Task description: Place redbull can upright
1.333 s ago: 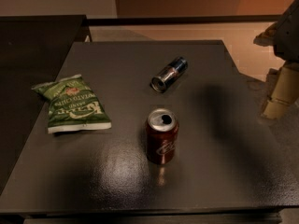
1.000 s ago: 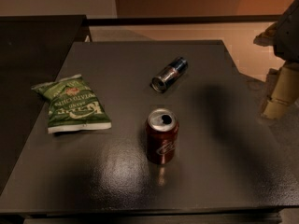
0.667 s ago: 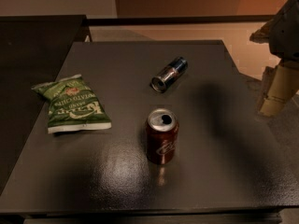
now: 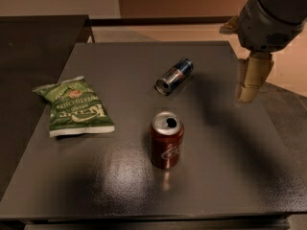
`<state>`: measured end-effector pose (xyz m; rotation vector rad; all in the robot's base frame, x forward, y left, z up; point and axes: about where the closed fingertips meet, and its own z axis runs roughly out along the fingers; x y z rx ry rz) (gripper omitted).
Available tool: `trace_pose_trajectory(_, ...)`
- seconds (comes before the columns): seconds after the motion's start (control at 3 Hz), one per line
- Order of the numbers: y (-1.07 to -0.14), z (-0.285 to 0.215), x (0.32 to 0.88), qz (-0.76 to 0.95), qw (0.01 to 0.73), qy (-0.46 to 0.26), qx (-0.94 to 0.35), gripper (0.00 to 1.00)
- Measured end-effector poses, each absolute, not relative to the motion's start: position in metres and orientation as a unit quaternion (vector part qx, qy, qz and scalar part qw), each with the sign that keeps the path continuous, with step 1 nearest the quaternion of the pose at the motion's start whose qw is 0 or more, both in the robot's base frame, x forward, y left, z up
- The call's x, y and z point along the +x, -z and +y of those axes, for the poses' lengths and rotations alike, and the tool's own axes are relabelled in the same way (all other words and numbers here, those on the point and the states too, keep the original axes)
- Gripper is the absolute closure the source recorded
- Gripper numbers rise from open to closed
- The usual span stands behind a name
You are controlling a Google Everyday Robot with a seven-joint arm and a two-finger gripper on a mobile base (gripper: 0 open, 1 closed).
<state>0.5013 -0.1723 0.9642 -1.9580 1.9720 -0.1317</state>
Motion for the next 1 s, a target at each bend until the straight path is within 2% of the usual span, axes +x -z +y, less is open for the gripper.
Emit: trace_pose_trajectory(1.0, -0.916, -0.115, 0.602, 0.523, 0.170, 0.024, -0.835, 0.00)
